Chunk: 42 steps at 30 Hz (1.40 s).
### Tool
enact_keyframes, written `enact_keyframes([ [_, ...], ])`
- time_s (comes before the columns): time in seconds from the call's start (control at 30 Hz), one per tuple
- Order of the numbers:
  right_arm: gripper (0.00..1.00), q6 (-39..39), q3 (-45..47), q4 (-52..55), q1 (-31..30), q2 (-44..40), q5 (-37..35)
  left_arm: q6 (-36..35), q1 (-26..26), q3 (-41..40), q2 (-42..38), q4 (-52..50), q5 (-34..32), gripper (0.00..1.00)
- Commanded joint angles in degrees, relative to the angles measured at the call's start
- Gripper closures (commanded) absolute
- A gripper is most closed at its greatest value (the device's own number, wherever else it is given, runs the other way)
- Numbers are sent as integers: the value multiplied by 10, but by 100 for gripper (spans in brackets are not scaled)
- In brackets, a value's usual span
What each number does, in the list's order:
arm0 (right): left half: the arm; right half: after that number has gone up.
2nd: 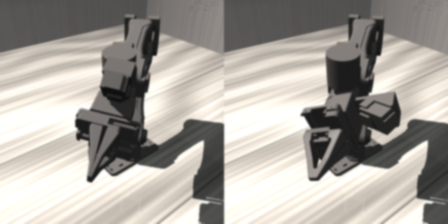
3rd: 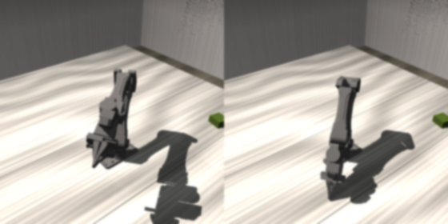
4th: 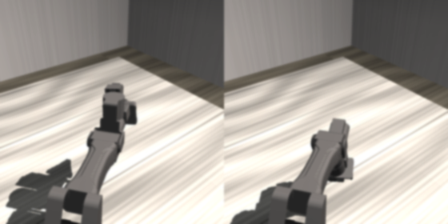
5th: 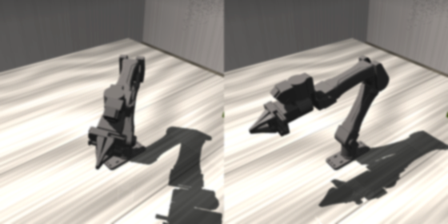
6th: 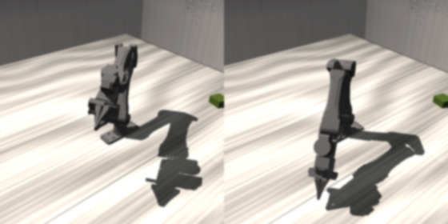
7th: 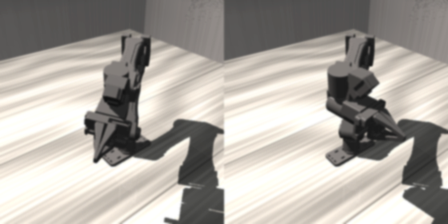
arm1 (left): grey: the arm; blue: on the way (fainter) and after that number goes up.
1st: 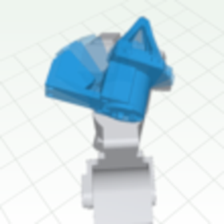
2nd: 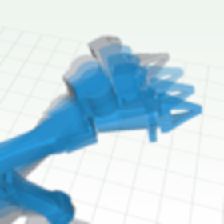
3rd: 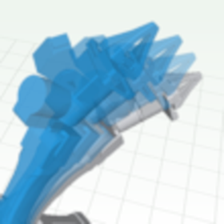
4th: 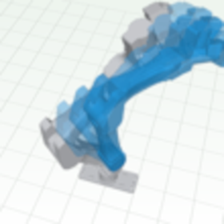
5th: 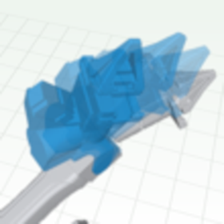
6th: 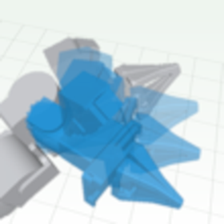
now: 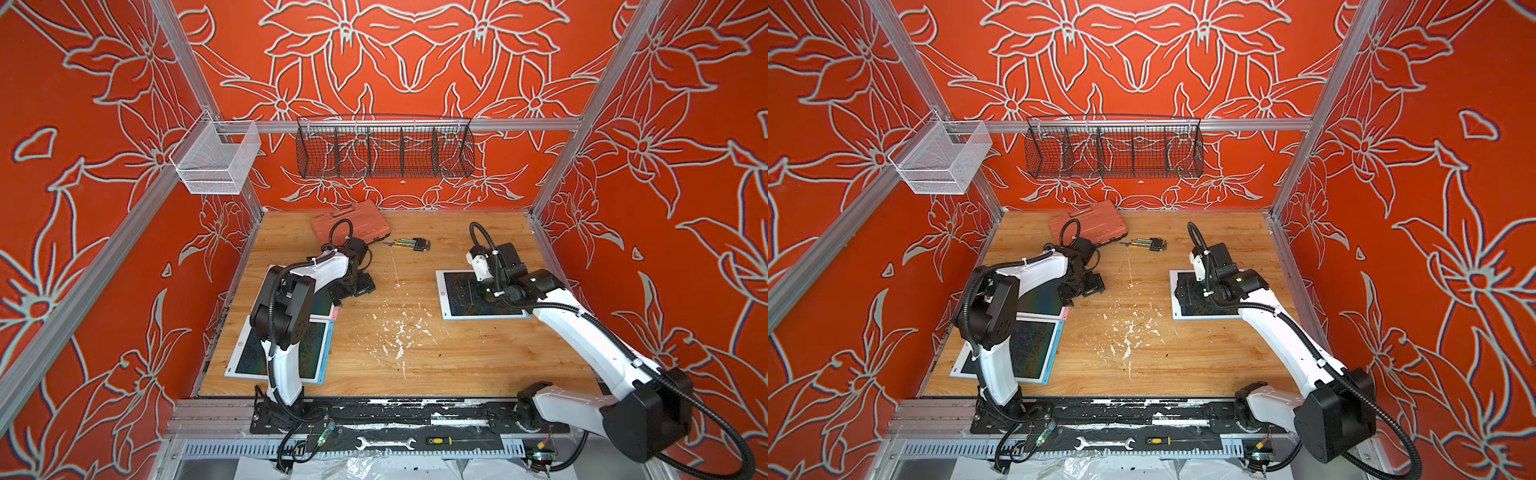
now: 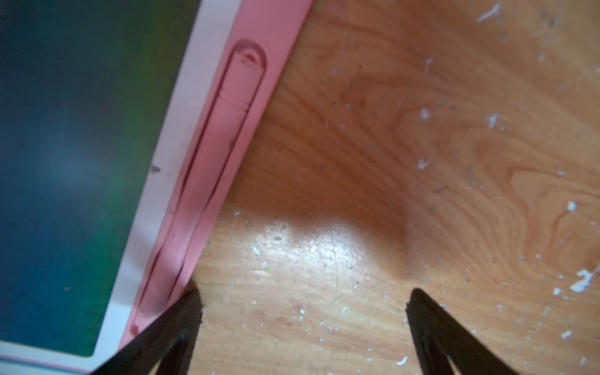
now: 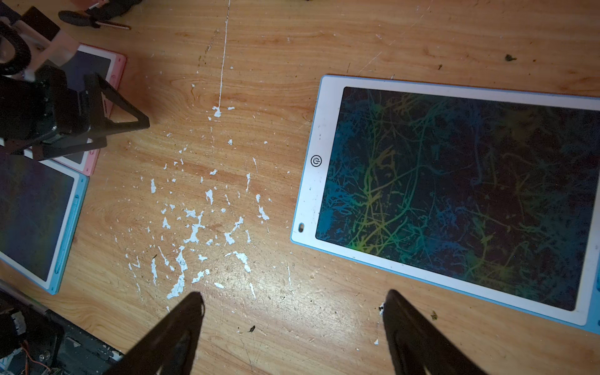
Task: Place the stylus back onto the writing tablet
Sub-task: Move the writing tablet to the center of the board, then reset both arms
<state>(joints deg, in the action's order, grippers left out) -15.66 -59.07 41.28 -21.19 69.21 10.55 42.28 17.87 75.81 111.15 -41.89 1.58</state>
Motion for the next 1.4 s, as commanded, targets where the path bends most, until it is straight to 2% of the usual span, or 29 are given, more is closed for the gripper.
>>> enact_keyframes([
  [0.0,11,-4,-13,5,3,4,9,-4,-10,-31,29,-11,-11,3],
  [0.4,10,-4,-12,6,3,4,7,-11,-3,-28,28,-2,2,3],
  [0.67,10,1,-17,10,3,3,3,-25,40,18,32,-16,18,3],
  [0.77,7,2,-18,12,3,5,-5,-26,60,36,28,-25,18,3],
  [0.97,3,0,-13,10,3,6,-36,-33,90,70,2,-43,19,3],
  [1.37,3,-4,-27,23,4,8,-100,-68,95,54,-95,-46,15,3],
])
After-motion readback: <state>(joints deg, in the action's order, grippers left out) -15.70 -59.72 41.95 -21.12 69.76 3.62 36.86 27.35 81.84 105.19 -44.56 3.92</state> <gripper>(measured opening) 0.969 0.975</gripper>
